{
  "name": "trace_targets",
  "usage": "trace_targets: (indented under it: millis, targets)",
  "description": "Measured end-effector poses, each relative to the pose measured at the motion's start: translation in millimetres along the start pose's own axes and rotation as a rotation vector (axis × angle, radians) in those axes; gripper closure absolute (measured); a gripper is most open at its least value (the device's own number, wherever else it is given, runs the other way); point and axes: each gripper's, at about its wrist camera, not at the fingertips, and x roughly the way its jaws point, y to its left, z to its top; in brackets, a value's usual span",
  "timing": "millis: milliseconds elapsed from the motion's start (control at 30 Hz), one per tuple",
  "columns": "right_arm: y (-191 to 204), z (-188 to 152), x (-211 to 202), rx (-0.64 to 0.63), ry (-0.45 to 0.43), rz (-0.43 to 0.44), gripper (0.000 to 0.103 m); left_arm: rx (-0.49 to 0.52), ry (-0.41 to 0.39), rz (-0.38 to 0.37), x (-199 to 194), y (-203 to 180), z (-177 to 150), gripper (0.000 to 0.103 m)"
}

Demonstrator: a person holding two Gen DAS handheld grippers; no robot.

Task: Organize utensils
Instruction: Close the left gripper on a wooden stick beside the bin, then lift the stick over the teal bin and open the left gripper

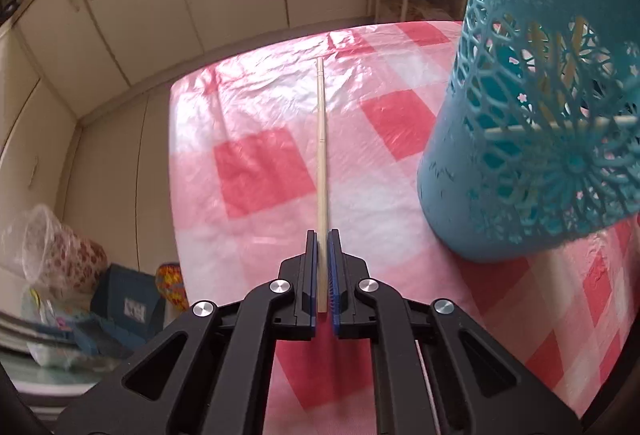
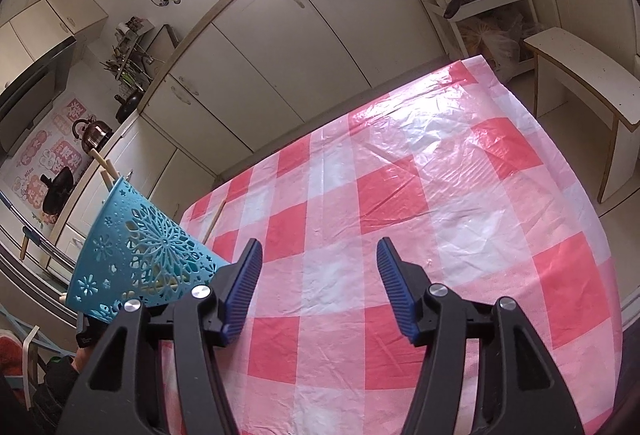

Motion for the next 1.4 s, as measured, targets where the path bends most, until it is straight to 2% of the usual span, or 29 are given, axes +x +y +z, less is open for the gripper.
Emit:
trace_targets:
  millis: [133, 200, 267, 367, 467, 600, 767, 833, 867, 900, 1000, 1067, 1133, 1233, 1300, 1400]
  targets:
    - [3, 1, -7, 0.005, -0.010, 0.019, 0.045, -0.121, 0.027, -0.022, -33, -9, -56, 0.098]
    - [6, -1, -13, 0.003, -0.016, 0.033, 0.045, -0.157, 0.045, -0.020, -52, -22, -88, 0.098]
    - [10, -5, -20, 0.006, -0.022, 0.048, 0.045, -0.195, 0.072, -0.048, -71, -33, -117, 0.098]
    - [13, -18, -33, 0.028, -0.028, 0.080, 0.044, -0.223, 0.114, -0.083, -89, -51, -144, 0.098]
    - [13, -33, -43, 0.056, -0.021, 0.102, 0.044, -0.205, 0.104, -0.049, -96, -59, -137, 0.093]
    - [11, -53, -56, 0.097, -0.023, 0.120, 0.043, -0.203, 0.030, 0.008, -93, -60, -98, 0.069]
    - [3, -74, -62, 0.147, -0.009, 0.115, 0.043, -0.163, 0.038, 0.087, -58, -63, -55, 0.067]
    - [2, -78, -59, 0.151, 0.009, 0.110, 0.043, -0.153, 0.064, 0.111, -44, -66, -49, 0.068]
    - [2, -78, -56, 0.145, 0.017, 0.107, 0.043, -0.144, 0.073, 0.114, -39, -67, -48, 0.079]
    - [4, -78, -54, 0.137, 0.020, 0.105, 0.043, -0.139, 0.089, 0.110, -33, -70, -49, 0.098]
    - [7, -78, -51, 0.117, 0.023, 0.108, 0.043, -0.113, 0.068, 0.123, -33, -76, -51, 0.098]
    - [8, -80, -49, 0.111, 0.030, 0.110, 0.043, -0.148, 0.059, 0.101, -37, -73, -55, 0.098]
    - [7, -81, -49, 0.117, 0.035, 0.118, 0.043, -0.214, 0.021, 0.084, -50, -63, -61, 0.098]
    - [7, -81, -50, 0.124, 0.035, 0.134, 0.043, -0.354, -0.098, 0.037, -98, -42, -72, 0.098]
    - [9, -81, -50, 0.128, 0.036, 0.149, 0.043, -0.419, -0.216, -0.004, -138, -31, -73, 0.098]
    - [12, -82, -48, 0.130, 0.048, 0.173, 0.043, -0.421, -0.420, -0.015, -201, -29, -53, 0.098]
